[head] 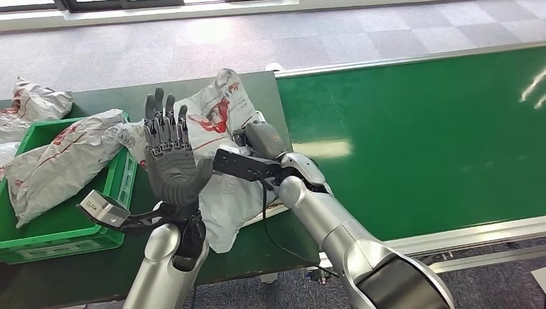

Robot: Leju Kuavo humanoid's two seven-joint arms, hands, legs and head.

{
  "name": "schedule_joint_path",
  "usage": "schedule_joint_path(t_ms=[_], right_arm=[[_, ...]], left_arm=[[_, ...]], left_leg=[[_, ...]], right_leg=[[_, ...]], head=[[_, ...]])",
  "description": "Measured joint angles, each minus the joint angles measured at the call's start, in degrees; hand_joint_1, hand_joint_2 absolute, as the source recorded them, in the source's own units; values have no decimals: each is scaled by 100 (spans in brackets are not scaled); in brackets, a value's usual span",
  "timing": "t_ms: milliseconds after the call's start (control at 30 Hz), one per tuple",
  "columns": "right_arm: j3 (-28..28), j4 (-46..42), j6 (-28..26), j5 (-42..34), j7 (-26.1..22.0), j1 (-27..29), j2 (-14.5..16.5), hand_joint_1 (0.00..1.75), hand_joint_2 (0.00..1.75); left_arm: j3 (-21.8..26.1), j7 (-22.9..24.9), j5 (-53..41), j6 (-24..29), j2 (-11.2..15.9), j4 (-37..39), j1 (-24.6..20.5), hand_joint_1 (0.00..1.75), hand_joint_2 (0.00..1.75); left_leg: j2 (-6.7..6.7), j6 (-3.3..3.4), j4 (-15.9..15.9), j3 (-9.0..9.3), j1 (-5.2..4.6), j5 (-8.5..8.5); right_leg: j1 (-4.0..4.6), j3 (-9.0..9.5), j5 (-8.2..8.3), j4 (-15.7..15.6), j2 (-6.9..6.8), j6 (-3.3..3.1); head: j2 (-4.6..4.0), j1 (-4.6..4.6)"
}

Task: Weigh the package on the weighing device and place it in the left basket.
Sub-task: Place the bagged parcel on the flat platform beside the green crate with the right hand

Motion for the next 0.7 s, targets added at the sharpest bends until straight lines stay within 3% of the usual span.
schedule_joint_path(t_ms=[67,200,367,533,700], right_arm=[[156,61,279,-72,-117,-12,2,174,175],[579,122,578,-329,-250,-44,4,0,175],[985,181,350,-475,57,-100,6,0,175],[1140,236,247,-477,128,-153,6,0,175],[1159,287,-256,-371,271,-175,-15,0,175]], left_arm=[[1,-9,3,-22,0,32,-22,0,175],[8,-14,-134,152,0,53,-48,0,175],[26,-22,-925,1217,-30,-2,-56,0,175],[29,-22,-1025,1394,-55,-22,-58,0,175],[32,-22,-1140,1860,-57,-29,-28,0,175]], left_leg=[[1,0,0,0,0,0],[1,0,0,-1,0,0],[0,0,0,-1,0,0],[0,0,0,0,0,0],[0,0,0,0,0,0]], right_leg=[[0,0,0,0,0,0],[0,-1,0,0,1,0],[0,-1,0,0,0,0],[0,0,0,0,0,0],[0,-1,0,0,0,0]], head=[[0,0],[0,0],[0,0],[0,0],[0,0]])
